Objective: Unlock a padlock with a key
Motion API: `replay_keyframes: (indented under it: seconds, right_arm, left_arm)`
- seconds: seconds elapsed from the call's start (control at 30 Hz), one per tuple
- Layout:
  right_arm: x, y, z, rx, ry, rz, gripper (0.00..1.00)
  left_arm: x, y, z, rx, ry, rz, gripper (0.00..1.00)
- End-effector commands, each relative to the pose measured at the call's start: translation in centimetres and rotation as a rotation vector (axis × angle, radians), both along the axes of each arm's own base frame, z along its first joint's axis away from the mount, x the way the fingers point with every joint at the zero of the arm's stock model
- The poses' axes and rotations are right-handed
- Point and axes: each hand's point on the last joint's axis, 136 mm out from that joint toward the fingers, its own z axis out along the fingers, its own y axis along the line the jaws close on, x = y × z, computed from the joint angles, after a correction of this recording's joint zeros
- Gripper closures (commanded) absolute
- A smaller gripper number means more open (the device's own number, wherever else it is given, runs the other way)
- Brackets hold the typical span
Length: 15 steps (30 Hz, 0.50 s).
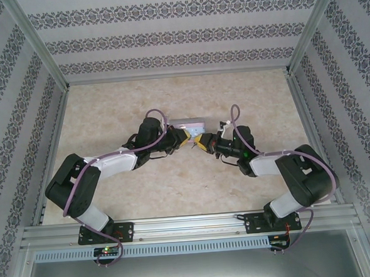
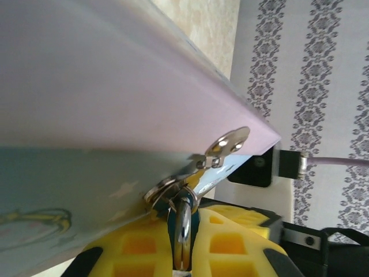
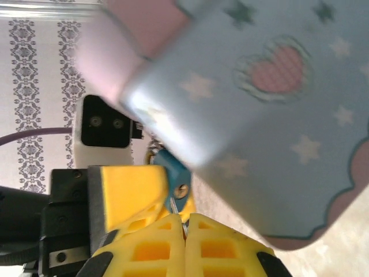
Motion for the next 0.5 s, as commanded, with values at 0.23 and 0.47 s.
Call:
replay_keyframes:
  seconds: [0.23, 0.47]
  right_arm:
    - [-1.45, -1.83, 0.77, -0.119, -0.057, -0.049, 1.0]
    - [-1.11, -1.18, 0.39, -0.129, -0.05, -0.039, 1.0]
  left_arm:
    - [-1.29, -0.36, 0.15, 0.003, 0.029, -0.054, 1.0]
    - [-1.14, -0.7, 0.46, -0.031, 0.035, -0.052, 1.0]
